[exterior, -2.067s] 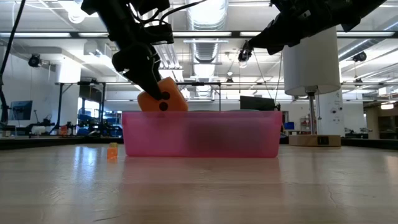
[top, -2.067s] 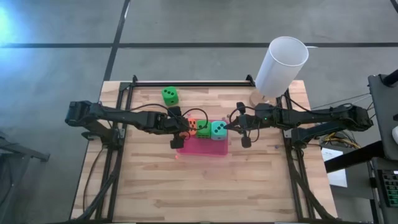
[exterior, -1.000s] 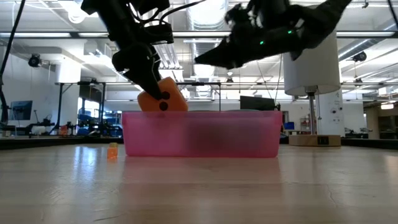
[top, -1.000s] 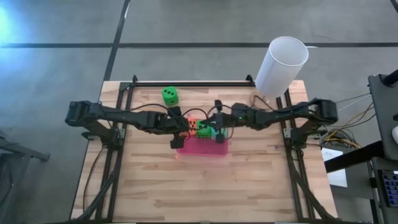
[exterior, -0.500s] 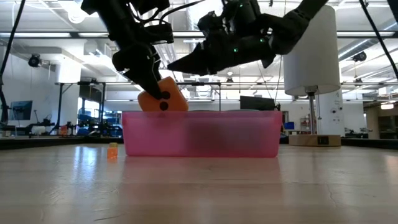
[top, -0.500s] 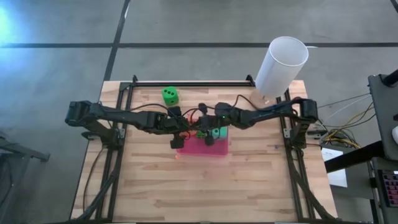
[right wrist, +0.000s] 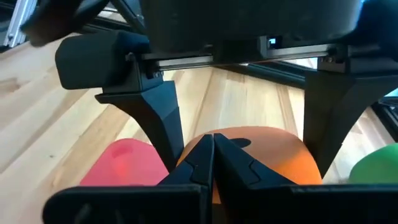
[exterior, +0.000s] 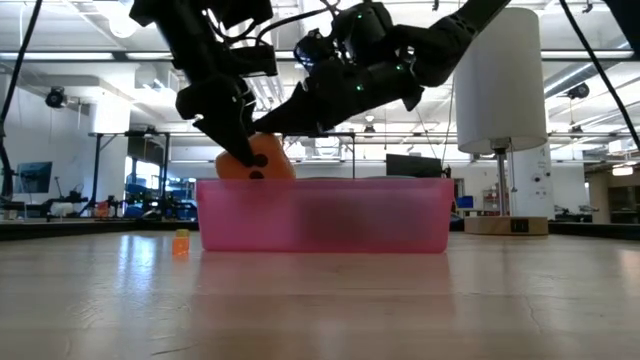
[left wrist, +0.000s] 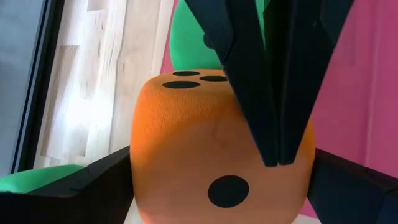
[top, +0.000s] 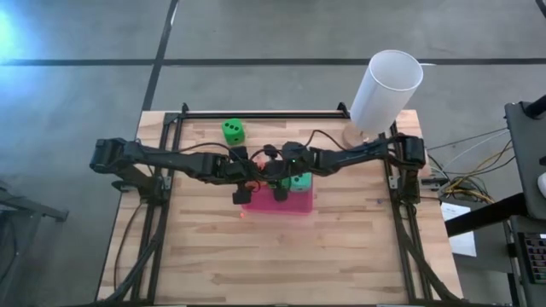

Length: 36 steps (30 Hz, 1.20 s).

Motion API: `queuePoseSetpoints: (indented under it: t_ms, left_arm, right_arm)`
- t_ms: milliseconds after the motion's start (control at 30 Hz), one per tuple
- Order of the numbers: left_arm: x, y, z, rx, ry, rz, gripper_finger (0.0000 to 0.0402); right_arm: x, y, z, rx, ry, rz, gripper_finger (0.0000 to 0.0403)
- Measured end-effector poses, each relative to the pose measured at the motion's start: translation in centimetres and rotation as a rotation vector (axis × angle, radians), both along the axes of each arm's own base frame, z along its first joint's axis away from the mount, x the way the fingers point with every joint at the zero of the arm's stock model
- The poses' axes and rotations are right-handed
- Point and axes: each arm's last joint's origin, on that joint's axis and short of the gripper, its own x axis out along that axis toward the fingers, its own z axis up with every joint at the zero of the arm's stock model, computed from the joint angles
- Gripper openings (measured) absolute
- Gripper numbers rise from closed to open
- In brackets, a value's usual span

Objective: Pick & Place Dice
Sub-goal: Put the large die into the pink bin

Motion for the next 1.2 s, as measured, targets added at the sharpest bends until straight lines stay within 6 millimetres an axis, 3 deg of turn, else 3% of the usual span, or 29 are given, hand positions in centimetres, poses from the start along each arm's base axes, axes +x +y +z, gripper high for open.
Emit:
queuePoseSetpoints:
  t_ms: [433, 667, 1200]
  left_arm:
    - [0.0, 0.0, 0.1, 0.009, 0.0, 0.006, 0.0398]
    - [0.2, -0.1, 0.3, -0.004, -0.023, 0.0, 0.0396]
    - [0.4, 0.0, 0.5, 0.003, -0.052, -0.004, 0.0399]
  right_arm:
    - [-0.7, -0.2, -0.1, -0.033, 0.053, -0.098, 0.0008]
    - [-0.7, 0.1, 1.0, -0.064, -0.011, -0.091, 0.0008]
    - [-0.4, 0.2, 0.7, -0.087, -0.036, -0.079, 0.0008]
